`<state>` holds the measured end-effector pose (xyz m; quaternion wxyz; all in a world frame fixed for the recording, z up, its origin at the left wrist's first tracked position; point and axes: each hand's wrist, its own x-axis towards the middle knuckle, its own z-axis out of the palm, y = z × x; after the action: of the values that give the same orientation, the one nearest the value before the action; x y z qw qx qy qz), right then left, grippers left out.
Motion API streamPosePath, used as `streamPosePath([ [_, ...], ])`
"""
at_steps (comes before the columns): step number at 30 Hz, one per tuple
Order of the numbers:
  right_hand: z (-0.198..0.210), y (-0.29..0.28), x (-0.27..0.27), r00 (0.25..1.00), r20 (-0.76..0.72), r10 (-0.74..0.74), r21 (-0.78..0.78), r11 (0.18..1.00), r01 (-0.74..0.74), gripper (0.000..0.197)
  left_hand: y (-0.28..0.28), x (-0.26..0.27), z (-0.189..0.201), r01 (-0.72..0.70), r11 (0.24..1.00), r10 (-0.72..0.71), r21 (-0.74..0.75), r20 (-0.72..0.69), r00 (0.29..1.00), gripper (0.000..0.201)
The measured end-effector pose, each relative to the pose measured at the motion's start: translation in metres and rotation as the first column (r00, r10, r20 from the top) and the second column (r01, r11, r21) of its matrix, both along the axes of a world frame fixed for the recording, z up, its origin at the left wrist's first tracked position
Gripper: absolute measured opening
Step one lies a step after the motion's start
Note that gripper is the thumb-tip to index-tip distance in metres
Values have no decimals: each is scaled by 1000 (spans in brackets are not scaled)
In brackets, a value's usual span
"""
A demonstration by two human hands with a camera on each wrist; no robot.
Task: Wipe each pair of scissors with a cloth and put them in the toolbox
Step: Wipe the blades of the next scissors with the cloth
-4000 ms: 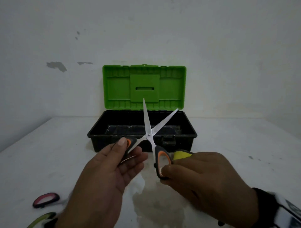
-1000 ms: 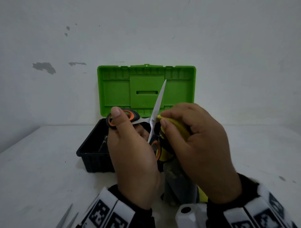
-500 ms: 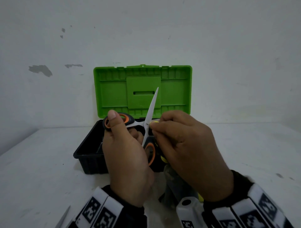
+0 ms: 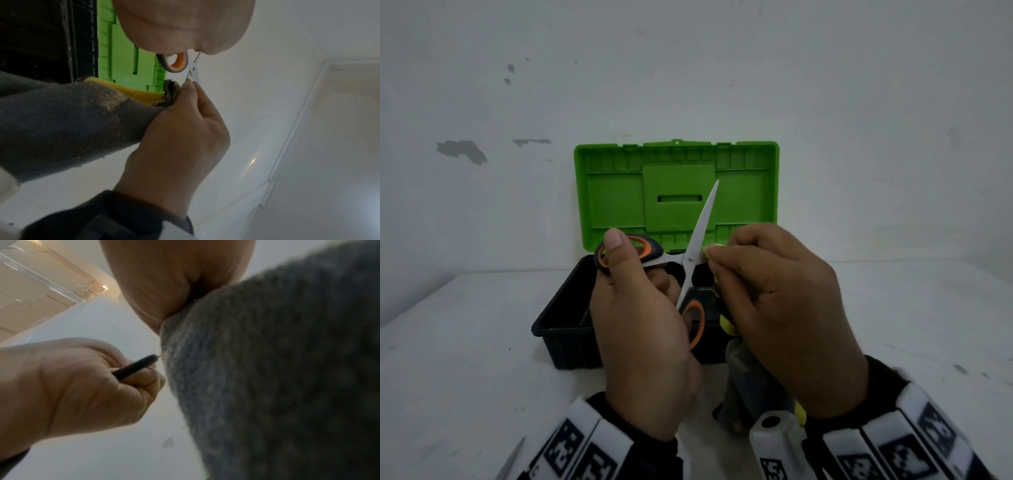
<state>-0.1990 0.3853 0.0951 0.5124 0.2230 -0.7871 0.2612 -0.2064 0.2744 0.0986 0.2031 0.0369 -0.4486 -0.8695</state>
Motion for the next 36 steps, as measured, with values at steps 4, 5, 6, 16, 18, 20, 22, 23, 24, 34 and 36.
streamPosePath([
  [4,-3,-9,2,1000,1,19,12,1000,-19,11,-1,0,-2,-2,1000,2,4,-3,1000,45],
  [5,-4,-10,2,999,2,38,14,999,-38,12,-1,0,-2,-1,1000,2,8,-15,1000,45],
  [6,-4,-9,2,999,1,51,10,999,-51,13,-1,-1,-1,1,1000,-1,19,-33,999,45],
  [16,-3,-6,2,998,-59,34,-55,998,-37,12,0,1,-4,17,998,-11,65,-85,996,43],
  [18,-1,1,1,997,-79,-7,-100,995,-1,11,1,4,-3,10,999,-5,52,-106,994,42],
  [20,0,5,1,996,-78,-37,-136,990,26,12,2,5,-3,1,1000,3,28,-123,992,42],
  [22,-1,-1,2,997,-73,-34,-143,989,23,12,2,5,-4,-15,1000,16,13,-121,993,41],
  [23,-2,-5,3,997,-73,-19,-138,990,9,12,2,4,-4,-22,1000,23,10,-116,993,40],
  [24,-3,-9,4,997,-76,0,-130,991,-10,12,1,4,-5,-24,1000,25,7,-114,993,40],
  [34,-4,18,-9,992,-52,-114,-148,983,106,10,-3,-1,-4,-23,1000,22,-6,-51,998,38],
  [36,-5,23,-12,992,-14,-123,-155,981,119,8,-4,-4,-4,-27,1000,26,-10,-39,999,38],
])
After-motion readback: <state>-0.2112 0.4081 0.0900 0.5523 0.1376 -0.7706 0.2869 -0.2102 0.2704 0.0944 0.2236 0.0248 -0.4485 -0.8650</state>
